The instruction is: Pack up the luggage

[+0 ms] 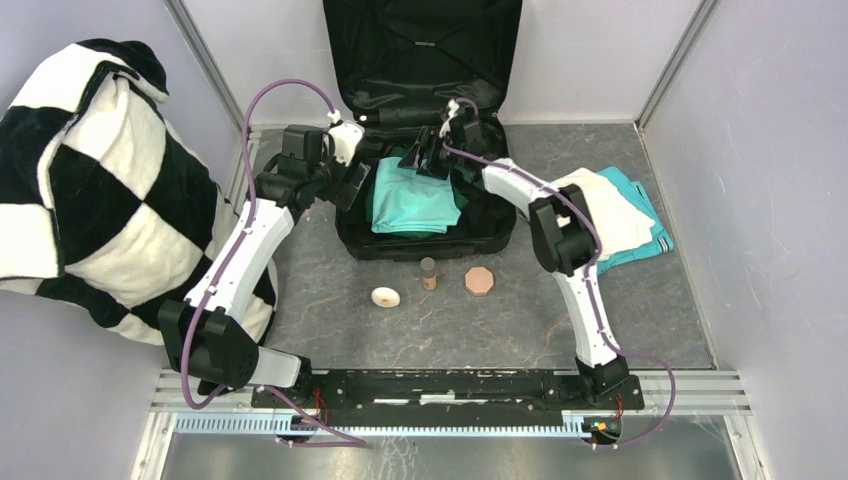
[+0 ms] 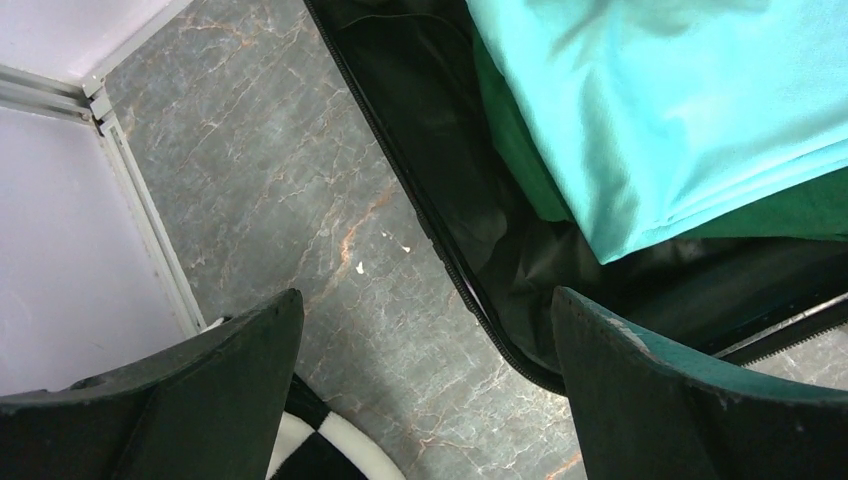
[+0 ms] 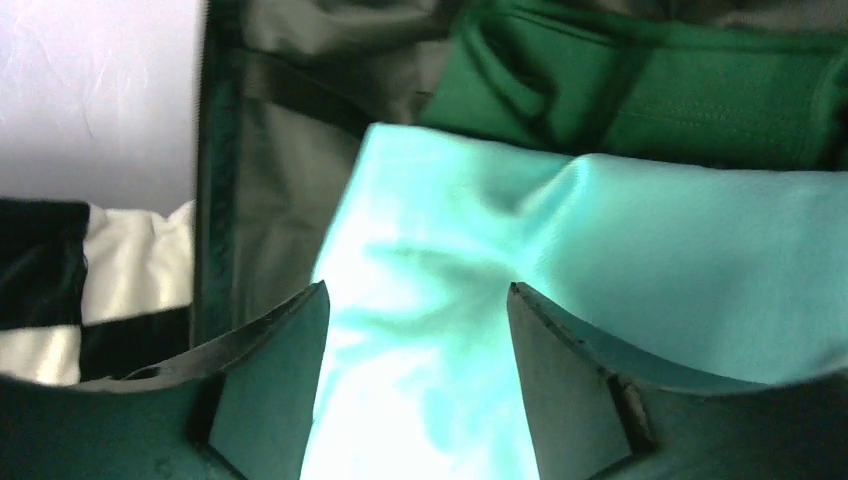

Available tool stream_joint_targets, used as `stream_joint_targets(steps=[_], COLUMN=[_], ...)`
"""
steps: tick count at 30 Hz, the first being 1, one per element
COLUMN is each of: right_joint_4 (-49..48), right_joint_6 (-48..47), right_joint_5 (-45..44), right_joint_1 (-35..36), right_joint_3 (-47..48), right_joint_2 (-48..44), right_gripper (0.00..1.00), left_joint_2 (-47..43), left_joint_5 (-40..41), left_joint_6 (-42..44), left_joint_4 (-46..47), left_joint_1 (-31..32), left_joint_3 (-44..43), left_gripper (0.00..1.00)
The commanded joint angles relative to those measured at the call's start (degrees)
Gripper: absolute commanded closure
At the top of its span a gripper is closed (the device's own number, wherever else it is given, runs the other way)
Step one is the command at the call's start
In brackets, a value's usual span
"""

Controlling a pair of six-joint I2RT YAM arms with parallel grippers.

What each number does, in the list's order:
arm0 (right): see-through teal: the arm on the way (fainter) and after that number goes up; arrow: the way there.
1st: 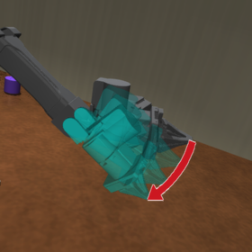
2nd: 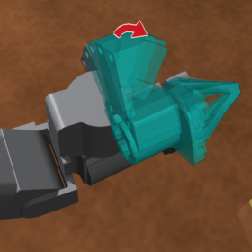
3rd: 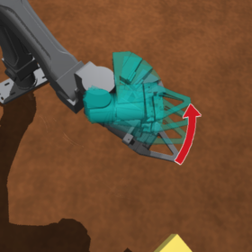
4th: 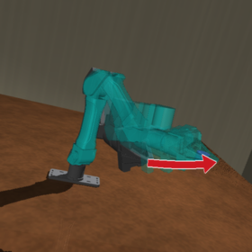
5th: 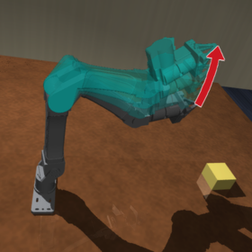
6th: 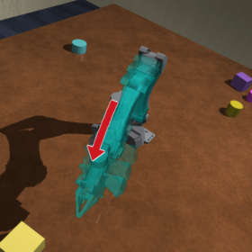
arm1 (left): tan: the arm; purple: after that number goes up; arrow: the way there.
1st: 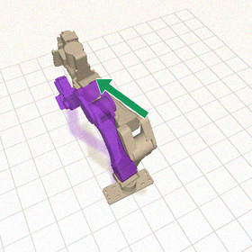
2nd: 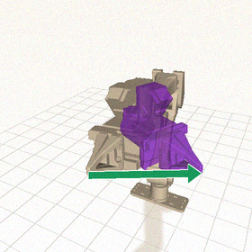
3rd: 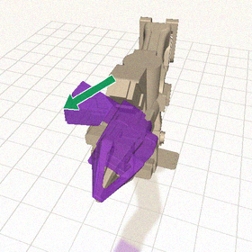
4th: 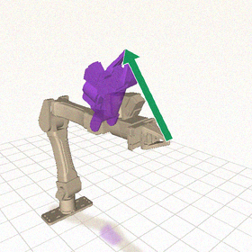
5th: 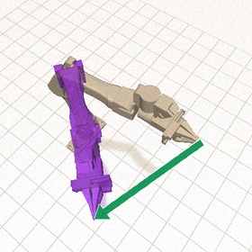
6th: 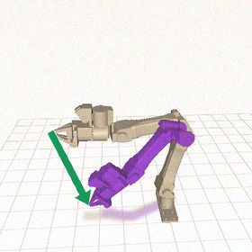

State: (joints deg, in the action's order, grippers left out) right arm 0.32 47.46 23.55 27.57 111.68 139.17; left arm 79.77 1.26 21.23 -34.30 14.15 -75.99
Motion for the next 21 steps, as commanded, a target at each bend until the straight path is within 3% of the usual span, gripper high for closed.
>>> stream_joint_targets(steps=[1,4,7,11,16,21], right_joint_4=[4.72,10.86,17.02,23.88,25.26,27.77], right_joint_6=[-9.76,-16.04,-22.56,-30.54,-34.93,-39.37], right_joint_5=[-5.56,-14.82,-27.51,-42.38,-44.35,-43.64], right_joint_1=[-1.39,-4.18,-7.13,-9.22,-9.57,-9.63], right_joint_3=[-2.98,-11.60,-20.80,-29.49,-38.73,-40.28], right_joint_2=[-19.78,-31.99,-42.36,-48.55,-50.87,-46.79], right_gripper=[0.22,0.15,0.14,0.14,0.12,0.08], left_joint_2=[-2.18,-3.39,-3.57,-3.41,-3.43,-3.51], left_joint_5=[-1.70,-4.28,-5.21,-6.36,-7.05,-7.57], left_joint_6=[-2.25,-2.62,-2.88,-2.70,-3.19,-3.57], left_joint_4=[-1.11,-1.42,-2.55,-3.85,-4.38,-5.00], left_joint_1=[-1.01,-2.55,-3.52,-3.91,-3.95,-3.96], left_joint_3=[-0.58,-0.93,-1.95,-2.60,-2.37,-2.07], left_gripper=[0.00,0.00,0.00,0.00,0.00,0.00])
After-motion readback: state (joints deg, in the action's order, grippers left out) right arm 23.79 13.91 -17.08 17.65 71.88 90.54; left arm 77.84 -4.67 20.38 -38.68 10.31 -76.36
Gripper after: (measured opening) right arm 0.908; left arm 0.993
